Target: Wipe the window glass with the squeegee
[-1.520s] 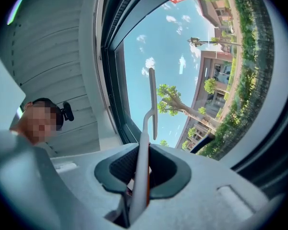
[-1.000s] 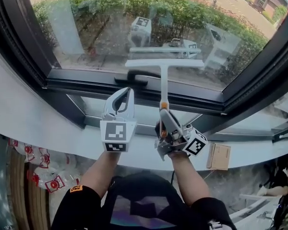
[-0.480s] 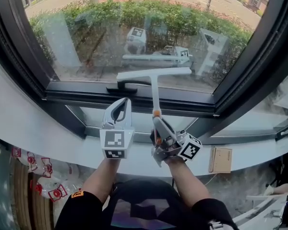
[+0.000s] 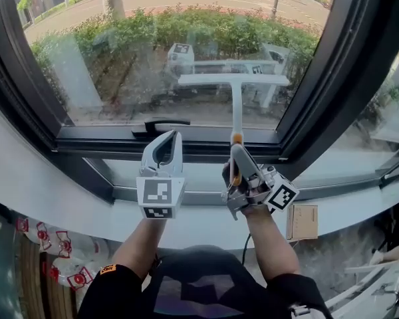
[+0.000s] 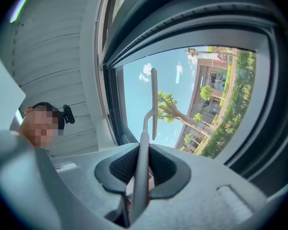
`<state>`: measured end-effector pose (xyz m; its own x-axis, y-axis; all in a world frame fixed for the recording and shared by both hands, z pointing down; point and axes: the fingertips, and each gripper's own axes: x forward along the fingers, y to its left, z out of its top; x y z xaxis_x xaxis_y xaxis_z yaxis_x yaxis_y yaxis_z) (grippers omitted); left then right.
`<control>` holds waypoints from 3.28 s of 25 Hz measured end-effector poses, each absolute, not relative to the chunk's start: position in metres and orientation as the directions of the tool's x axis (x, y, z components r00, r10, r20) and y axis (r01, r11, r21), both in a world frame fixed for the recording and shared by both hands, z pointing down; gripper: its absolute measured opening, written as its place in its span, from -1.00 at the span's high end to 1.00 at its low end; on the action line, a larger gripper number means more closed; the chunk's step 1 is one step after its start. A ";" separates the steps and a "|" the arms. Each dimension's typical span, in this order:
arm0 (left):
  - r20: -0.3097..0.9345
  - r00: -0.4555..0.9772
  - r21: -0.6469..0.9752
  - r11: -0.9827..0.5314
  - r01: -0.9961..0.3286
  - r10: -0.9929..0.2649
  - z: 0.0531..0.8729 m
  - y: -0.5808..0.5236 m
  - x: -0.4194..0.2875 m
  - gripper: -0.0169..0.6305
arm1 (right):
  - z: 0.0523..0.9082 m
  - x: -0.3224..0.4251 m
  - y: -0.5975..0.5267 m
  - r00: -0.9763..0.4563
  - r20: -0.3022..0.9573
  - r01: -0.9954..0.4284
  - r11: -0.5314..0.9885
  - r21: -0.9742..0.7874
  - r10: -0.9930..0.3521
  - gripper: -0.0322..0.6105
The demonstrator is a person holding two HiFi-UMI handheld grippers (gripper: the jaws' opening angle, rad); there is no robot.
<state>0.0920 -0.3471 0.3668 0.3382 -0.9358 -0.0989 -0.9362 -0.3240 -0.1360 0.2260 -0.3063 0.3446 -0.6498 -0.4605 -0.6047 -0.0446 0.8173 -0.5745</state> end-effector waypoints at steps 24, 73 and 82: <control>-0.149 0.381 -0.165 -0.357 -0.919 -0.912 0.327 -0.359 0.146 0.91 | 0.345 0.263 -0.306 -0.641 -0.624 0.005 0.810 -0.586 -0.447 0.76; 0.145 0.465 0.008 -0.468 -0.883 -0.874 0.501 -0.039 -0.006 0.91 | 0.462 0.180 0.010 -0.513 -0.317 -0.435 0.560 -0.705 -0.797 0.76; 0.159 0.424 0.038 -0.423 -0.905 -0.892 0.515 0.037 -0.036 0.91 | 0.474 0.143 0.068 -0.597 -0.180 -0.493 0.534 -0.687 -0.782 0.76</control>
